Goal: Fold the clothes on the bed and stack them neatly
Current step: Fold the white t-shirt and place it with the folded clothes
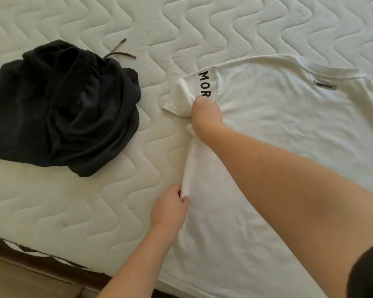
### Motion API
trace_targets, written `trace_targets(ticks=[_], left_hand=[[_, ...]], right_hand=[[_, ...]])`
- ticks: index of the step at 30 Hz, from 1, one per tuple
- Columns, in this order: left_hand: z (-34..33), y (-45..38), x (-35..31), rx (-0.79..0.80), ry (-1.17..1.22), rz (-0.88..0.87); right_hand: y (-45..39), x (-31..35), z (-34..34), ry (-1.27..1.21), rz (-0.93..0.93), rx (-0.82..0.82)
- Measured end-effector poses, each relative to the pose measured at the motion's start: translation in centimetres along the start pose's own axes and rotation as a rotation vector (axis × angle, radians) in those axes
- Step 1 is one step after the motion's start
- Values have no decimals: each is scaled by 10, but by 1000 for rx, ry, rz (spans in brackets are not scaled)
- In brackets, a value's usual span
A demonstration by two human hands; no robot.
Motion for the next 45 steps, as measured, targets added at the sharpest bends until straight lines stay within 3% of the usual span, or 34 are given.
trace_targets(ticks=[5, 11, 14, 16, 20, 22, 27, 32, 35, 37, 40, 42, 45], left_hand=[[1, 19, -25, 29, 6, -145], [-25, 58, -71, 97, 9, -329], [-58, 75, -92, 135, -76, -380], [-84, 84, -103, 175, -151, -404], [-120, 89, -106, 262, -247, -399], [-126, 87, -99, 267, -282, -383], [-118, 80, -77, 177, -490, -411], [-112, 75, -50, 306, -648, -391], [-108, 78, -47, 302, -550, -359], [-111, 83, -49, 301, -482, -350], [-120, 98, -51, 331, -344, -320], [-128, 110, -48, 435, -151, -269], [-132, 125, -40, 557, 111, -210]], right_hand=[[8, -47, 21, -461, -116, 14], [45, -118, 42, -1411, -373, -15], [64, -168, 36, -1574, -506, -63], [74, -195, 25, -1549, -568, -55], [83, -230, -3, -1272, -721, -1], [83, -241, -16, -1278, -757, -5], [77, -248, -16, -1118, -732, -87], [70, -247, -7, -989, -685, -98], [77, -251, -1, -1278, -682, -102], [85, -262, -5, -1342, -740, -131], [112, -282, -12, -1129, -866, -191], [137, -286, -18, -998, -876, -195], [183, -270, -33, -831, -810, -78]])
Point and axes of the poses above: each hand's wrist, its own y-axis away from the middle knuckle, its own z-axis out of the back of the hand, x = y × z, the point moved 4 cm from there along -y, towards the middle knuckle, and after that the axes turned 9 degrees about y, right-handed, at the moved point
